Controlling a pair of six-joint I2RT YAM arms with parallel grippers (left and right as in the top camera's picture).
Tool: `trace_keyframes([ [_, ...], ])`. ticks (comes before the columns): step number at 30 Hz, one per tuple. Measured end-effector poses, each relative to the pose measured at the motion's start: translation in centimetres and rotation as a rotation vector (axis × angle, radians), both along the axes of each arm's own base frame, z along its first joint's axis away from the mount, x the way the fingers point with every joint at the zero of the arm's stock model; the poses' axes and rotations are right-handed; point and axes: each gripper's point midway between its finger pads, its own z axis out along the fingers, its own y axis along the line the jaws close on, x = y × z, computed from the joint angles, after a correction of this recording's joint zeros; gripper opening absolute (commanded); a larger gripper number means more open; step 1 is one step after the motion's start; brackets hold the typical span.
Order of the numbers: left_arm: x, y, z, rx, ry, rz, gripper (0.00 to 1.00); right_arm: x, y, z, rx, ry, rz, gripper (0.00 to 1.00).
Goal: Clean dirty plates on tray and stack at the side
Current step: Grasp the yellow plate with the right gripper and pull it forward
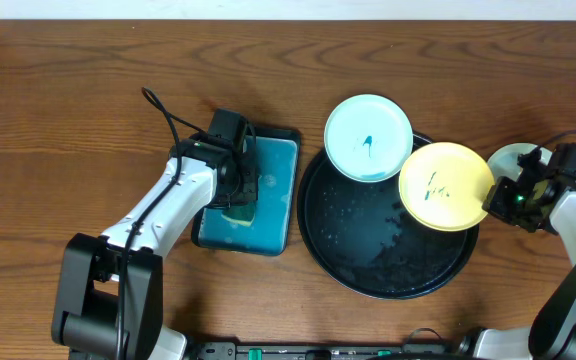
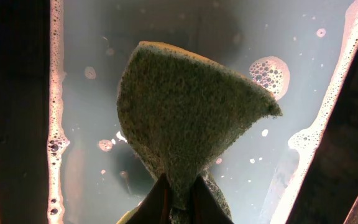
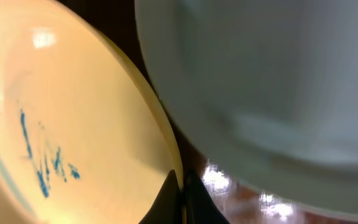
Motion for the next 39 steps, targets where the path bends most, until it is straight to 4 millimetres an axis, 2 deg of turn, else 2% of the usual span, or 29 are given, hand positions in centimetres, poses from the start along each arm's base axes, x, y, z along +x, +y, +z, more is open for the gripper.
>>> trace_keyframes([
  [4,0.0,0.0,0.0,0.0,0.0,0.0,0.08,0.5,0.8,3.4,0.017,-0.097,0.017,0.01],
  [6,0.0,0.0,0.0,0.0,0.0,0.0,0.08,0.8,1.8,6.3,0.038,-0.175,0.04,0.01],
  [9,0.0,0.0,0.0,0.0,0.0,0.0,0.08,0.2,3.8,6.9,0.069,-0.163,0.088,0.01],
  [12,0.0,0.0,0.0,0.0,0.0,0.0,0.08,-0.6,7.2,6.4,0.111,-0.108,0.183,0.01],
  [16,0.0,0.0,0.0,0.0,0.0,0.0,0.08,-1.5,10.0,5.4,0.127,-0.061,0.269,0.01],
  [20,0.0,0.0,0.0,0.0,0.0,0.0,0.08,-3.2,12.4,3.1,0.12,0.004,0.346,0.01],
  [25,0.0,0.0,0.0,0.0,0.0,0.0,0.08,-4.5,13.6,0.9,0.103,0.036,0.365,0.01],
  [31,0.0,0.0,0.0,0.0,0.0,0.0,0.07,-5.2,14.3,-1.5,0.099,0.018,0.337,0.01],
  [37,0.1,0.0,0.1,-0.003,-0.007,-0.001,0.07,-5.3,14.1,-2.6,0.081,0.011,0.276,0.01],
  [39,0.3,-0.3,1.0,-0.021,-0.036,-0.009,0.07,-4.8,14.0,-2.6,0.076,-0.007,0.266,0.01],
])
